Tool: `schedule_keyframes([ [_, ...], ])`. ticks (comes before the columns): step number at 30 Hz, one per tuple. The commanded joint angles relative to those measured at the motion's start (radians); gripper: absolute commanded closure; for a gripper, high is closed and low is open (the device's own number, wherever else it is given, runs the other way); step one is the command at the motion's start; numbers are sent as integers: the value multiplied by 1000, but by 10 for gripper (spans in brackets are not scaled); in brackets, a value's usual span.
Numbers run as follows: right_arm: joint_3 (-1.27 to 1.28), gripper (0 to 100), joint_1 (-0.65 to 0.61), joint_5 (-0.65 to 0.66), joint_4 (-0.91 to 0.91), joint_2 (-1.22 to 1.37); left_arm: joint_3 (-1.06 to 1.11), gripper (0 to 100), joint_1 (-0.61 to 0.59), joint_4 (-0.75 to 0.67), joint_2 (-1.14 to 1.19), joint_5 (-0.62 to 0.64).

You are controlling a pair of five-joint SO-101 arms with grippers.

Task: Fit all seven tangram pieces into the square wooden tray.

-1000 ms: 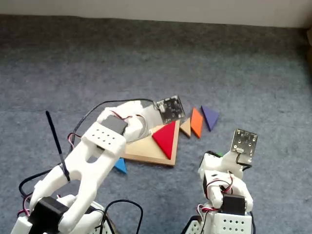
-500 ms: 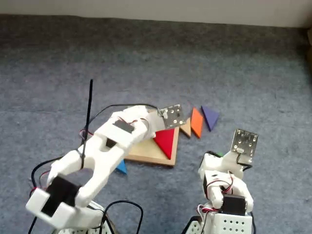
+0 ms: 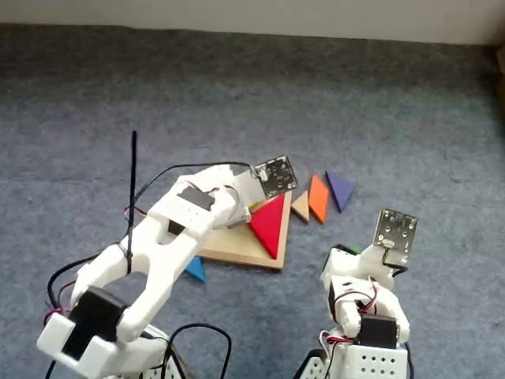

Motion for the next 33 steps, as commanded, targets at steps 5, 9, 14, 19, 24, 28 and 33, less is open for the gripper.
schedule_keyframes([
  [5, 116, 976, 10, 14, 1, -5, -39, 762, -1, 198, -231, 18],
  [9, 116, 976, 10, 14, 1, -5, -38, 762, -4, 276, -312, 18],
  [14, 116, 976, 12, 14, 1, -5, -39, 762, -10, 288, -331, 77],
  [19, 116, 976, 13, 14, 1, -5, -38, 762, -45, 288, -292, 75],
  [24, 116, 976, 13, 14, 1, -5, -39, 762, -143, 247, -213, 74],
  [28, 116, 976, 13, 14, 1, -5, -41, 763, -200, 150, -104, 75],
  [33, 116, 976, 13, 14, 1, -5, -45, 763, -213, 38, 28, 78],
])
